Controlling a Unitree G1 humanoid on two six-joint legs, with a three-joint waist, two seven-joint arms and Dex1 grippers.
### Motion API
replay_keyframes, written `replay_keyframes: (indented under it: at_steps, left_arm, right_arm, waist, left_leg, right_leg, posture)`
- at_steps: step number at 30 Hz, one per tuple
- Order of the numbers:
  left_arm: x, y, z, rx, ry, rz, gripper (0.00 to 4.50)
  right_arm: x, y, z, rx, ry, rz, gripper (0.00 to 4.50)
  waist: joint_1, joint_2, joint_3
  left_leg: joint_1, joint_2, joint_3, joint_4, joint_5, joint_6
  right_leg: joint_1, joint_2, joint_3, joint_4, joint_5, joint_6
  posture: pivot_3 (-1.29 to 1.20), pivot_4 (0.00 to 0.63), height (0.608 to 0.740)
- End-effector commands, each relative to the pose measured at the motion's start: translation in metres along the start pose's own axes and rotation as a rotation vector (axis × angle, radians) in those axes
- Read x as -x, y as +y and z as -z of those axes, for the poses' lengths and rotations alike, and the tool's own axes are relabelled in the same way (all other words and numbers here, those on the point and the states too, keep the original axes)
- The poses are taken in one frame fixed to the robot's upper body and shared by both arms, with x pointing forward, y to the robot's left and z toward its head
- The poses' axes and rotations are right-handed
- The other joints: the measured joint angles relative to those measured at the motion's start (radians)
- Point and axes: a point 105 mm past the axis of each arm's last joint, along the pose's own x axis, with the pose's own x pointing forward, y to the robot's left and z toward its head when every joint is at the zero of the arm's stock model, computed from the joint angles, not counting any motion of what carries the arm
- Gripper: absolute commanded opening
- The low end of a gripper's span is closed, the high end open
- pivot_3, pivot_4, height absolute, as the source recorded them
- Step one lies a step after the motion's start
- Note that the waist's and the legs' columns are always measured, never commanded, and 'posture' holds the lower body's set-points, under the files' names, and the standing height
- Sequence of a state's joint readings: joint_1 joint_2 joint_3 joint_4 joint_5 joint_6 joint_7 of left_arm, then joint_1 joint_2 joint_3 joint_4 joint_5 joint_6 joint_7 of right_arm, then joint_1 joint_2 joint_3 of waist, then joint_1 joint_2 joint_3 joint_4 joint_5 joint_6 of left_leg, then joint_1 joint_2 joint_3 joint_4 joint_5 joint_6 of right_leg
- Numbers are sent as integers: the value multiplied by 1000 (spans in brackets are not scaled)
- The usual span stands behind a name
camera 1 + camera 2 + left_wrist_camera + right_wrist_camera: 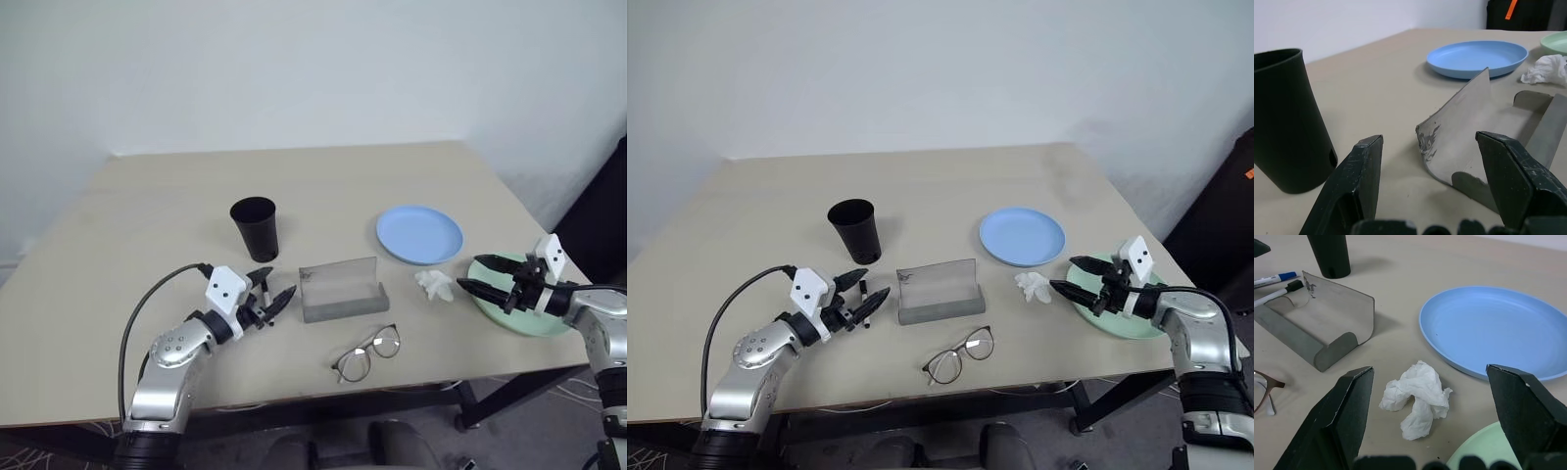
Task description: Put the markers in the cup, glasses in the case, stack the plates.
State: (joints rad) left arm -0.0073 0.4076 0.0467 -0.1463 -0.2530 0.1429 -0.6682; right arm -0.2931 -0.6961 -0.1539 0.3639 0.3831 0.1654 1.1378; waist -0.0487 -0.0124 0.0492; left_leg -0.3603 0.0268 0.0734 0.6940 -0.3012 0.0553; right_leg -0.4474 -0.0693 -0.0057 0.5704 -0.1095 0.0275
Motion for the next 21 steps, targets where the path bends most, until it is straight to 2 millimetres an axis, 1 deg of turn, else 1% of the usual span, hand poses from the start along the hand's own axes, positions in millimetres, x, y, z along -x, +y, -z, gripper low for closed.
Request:
replay_keyframes:
  at_steps: [1, 10, 14, 21]
  left_arm:
    - [-2, -4, -13, -22, -43, 11, 3185]
    - [-4, 0, -12, -33, -43, 16, 3185]
    - [-7, -1, -14, -39, -47, 32, 3185]
    - [-8, -2, -9, -40, -36, 66, 3185]
  right_arm:
    - [5, -3, -17, 50, -33, 5, 3991]
    - [8, -5, -19, 65, -21, 26, 3991]
    - [11, -7, -14, 66, 6, 50, 3991]
    - [11, 0, -5, 51, 35, 73, 3991]
  waist:
    - [0, 0, 0]
    - [0, 0, 0]
    - [0, 0, 0]
    - [0, 0, 0]
  left_leg:
    - [0, 0, 0, 0, 0, 0]
    - [0, 0, 0, 0, 0, 0]
    - [0, 0, 0, 0, 0, 0]
    - [0, 0, 0, 0, 0, 0]
  right_leg:
    - [0, 0, 0, 0, 0, 0]
    - [0, 0, 0, 0, 0, 0]
    - [0, 0, 0, 0, 0, 0]
    - [0, 0, 0, 0, 0, 0]
  posture:
    - [0, 0, 740]
    - [0, 0, 740]
    - [0, 0, 740]
    - [0, 0, 740]
